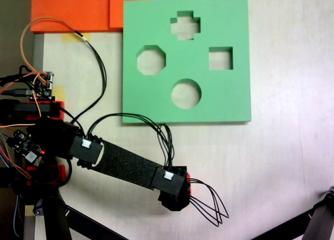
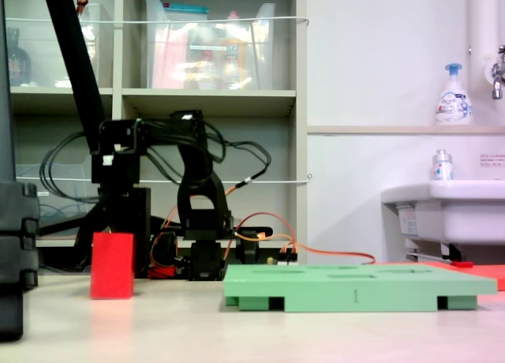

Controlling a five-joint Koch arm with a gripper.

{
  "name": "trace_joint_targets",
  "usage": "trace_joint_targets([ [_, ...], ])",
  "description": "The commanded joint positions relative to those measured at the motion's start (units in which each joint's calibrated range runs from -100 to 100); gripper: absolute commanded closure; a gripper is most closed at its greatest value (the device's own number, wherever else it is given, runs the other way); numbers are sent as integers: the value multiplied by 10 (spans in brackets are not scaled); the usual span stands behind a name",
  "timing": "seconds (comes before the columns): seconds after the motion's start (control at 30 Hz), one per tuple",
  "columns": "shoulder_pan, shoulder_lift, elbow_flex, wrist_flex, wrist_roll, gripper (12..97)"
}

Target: Put the square block into the corresponding hole

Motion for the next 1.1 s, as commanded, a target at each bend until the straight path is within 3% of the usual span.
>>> trace_joint_targets([
  [0.0,0,2,-6,-18,-4,637],
  [0.17,-1,1,-14,-19,0,771],
  [0.27,-1,-14,-19,-19,3,902],
  [0.63,-1,-39,-20,-34,4,910],
  [0.87,1,-165,-7,-86,11,910],
  [1.07,36,-259,126,-112,45,911],
])
